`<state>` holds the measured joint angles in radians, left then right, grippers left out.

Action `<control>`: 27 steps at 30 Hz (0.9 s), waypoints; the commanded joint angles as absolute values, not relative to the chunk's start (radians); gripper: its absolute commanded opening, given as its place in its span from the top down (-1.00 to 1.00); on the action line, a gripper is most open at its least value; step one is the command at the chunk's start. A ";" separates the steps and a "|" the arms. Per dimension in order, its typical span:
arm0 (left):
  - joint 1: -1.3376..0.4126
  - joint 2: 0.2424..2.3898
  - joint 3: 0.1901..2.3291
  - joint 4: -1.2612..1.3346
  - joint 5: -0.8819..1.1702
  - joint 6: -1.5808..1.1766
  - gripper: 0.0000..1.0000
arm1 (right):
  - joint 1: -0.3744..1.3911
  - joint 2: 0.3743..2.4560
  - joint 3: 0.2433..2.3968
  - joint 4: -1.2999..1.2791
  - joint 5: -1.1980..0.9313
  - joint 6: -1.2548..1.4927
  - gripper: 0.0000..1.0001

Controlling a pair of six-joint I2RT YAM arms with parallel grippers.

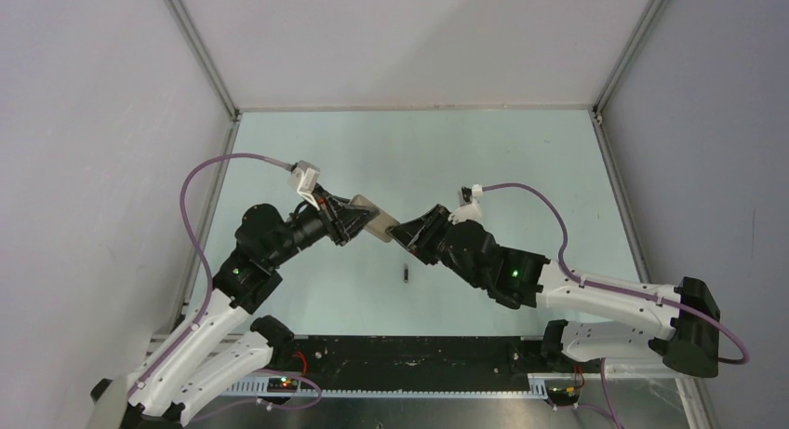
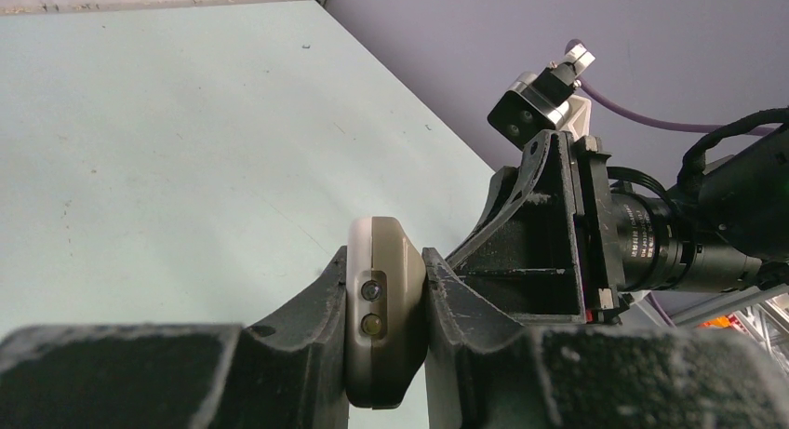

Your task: Load the batteries into the remote control

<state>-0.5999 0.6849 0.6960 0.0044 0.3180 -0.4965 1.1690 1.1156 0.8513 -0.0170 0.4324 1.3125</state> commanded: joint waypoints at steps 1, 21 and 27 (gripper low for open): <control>-0.609 0.673 0.713 0.067 0.374 -0.513 1.00 | 1.167 1.123 0.893 0.034 0.474 1.316 0.34; -0.610 0.671 0.718 0.067 0.367 -0.530 1.00 | 1.167 1.132 0.893 0.008 0.465 1.339 0.23; -0.610 0.671 0.726 0.067 0.371 -0.551 1.00 | 1.166 1.139 0.890 -0.025 0.462 1.352 0.15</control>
